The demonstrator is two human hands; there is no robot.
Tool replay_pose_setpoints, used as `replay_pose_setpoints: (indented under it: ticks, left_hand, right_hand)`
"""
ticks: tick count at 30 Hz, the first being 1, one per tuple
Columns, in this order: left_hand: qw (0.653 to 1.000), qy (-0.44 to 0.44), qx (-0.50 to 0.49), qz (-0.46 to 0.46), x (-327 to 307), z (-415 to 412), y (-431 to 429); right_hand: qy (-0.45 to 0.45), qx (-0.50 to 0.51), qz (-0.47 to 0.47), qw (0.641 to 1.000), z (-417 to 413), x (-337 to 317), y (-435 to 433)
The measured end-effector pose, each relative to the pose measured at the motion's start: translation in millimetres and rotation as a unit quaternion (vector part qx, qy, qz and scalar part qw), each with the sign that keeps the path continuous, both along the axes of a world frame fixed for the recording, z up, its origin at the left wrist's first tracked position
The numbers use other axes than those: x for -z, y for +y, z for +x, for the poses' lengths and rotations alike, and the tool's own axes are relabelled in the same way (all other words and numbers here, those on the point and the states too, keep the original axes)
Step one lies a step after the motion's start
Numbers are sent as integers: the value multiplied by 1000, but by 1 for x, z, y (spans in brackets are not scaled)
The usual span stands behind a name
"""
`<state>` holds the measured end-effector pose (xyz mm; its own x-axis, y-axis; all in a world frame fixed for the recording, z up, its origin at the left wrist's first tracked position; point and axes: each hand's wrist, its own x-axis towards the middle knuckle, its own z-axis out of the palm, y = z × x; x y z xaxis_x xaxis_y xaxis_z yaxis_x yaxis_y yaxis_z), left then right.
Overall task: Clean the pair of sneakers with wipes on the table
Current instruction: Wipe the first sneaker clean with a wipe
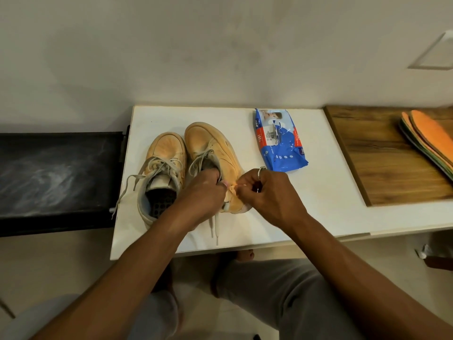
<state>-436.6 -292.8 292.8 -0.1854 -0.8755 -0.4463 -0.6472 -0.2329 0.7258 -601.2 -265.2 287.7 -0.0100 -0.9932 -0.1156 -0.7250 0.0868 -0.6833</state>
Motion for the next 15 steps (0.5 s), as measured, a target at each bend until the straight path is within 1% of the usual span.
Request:
replay_pose_setpoints:
  ticks: [2,5,7,9,11,12,13,15]
  left_hand:
    - [1000,12,-4,-2,-1,-3,2]
    - [999,38,-24,-11,-2,-5,5]
    - [994,89,-60,-25,-6,-6,3]
    - [979,174,-104,-26,-12,-5,0]
    - [953,265,-143,-3,-18,-4,0]
    - [935,315,-161,18,-21,-4,0]
    - [909,373,-181,44,-23,-4,1]
    - [832,501,-218,100,-28,-6,2]
  right_hand:
    - [-2,34,-1,999,-5,-2,-2]
    - [-17,53,-18,998,-6,-9,2]
    - [-25,68,-53,996,-6,-20,5]
    - [-29,81,-93,992,-7,-30,10]
    - [-36,87,-125,988,-5,-36,17]
    - [-40,90,-142,985,-4,-39,21]
    - [-42,93,-161,982,-2,-41,24]
    - [-41,103,-207,972,2,-47,27]
